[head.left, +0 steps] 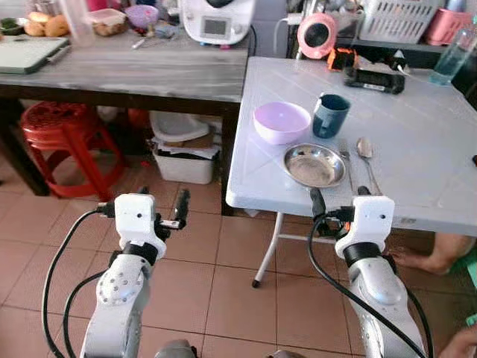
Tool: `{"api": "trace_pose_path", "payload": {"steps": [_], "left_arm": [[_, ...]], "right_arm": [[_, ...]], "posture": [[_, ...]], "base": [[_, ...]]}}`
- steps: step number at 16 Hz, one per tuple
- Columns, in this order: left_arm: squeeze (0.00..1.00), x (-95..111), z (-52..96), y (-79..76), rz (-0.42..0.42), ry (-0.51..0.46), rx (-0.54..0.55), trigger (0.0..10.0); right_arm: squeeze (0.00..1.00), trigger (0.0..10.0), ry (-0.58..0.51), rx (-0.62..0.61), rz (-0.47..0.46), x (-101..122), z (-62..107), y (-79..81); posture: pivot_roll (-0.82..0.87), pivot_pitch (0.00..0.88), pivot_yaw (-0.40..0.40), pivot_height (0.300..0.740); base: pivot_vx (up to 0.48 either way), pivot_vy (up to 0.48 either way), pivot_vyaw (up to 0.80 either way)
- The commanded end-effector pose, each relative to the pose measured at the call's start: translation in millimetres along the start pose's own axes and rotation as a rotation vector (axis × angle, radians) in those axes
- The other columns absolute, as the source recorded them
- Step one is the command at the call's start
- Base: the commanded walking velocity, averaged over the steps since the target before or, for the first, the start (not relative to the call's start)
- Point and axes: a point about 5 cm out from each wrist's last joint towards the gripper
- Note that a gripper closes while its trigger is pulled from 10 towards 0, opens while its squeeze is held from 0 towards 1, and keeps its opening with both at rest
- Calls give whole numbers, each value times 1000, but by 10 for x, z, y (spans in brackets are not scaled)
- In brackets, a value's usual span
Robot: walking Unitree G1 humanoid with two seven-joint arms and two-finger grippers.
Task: Setting the table
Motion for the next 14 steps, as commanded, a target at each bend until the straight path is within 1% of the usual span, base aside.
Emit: {"api": "trace_pose_path", "payload": {"steps": [1, 5, 13, 14], "left_arm": [[0, 80, -20, -8, -5, -35, -15, 10000], [0, 86, -12, -14, -1, -34, -24, 10000], [0, 87, -17, -17, -6, -33, -40, 10000], [0, 83, -17, -17, -5, -31, -41, 10000]], "right_arm": [[0, 10000, -16, -5, -6, 51, 7, -14], [0, 10000, -11, -10, -9, 47, 16, -18], [0, 10000, -3, -4, -16, 36, 22, -5], [0, 10000, 5, -5, -20, 25, 23, -5]], "posture": [[13, 0, -2, 740], [15, 0, -4, 740], [16, 0, -3, 740], [17, 0, -3, 740]], "base": [[247, 0, -425], [247, 0, -488], [266, 0, 0], [266, 0, -800]]}}
Point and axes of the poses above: a point about 5 cm out from each wrist's last joint towards the gripper, its own z axis pointing back from the gripper into the wrist, its own x axis along the axis of the wrist's last joint, y = z × x, and after that the axes turned 9 degrees about -z, right-handed
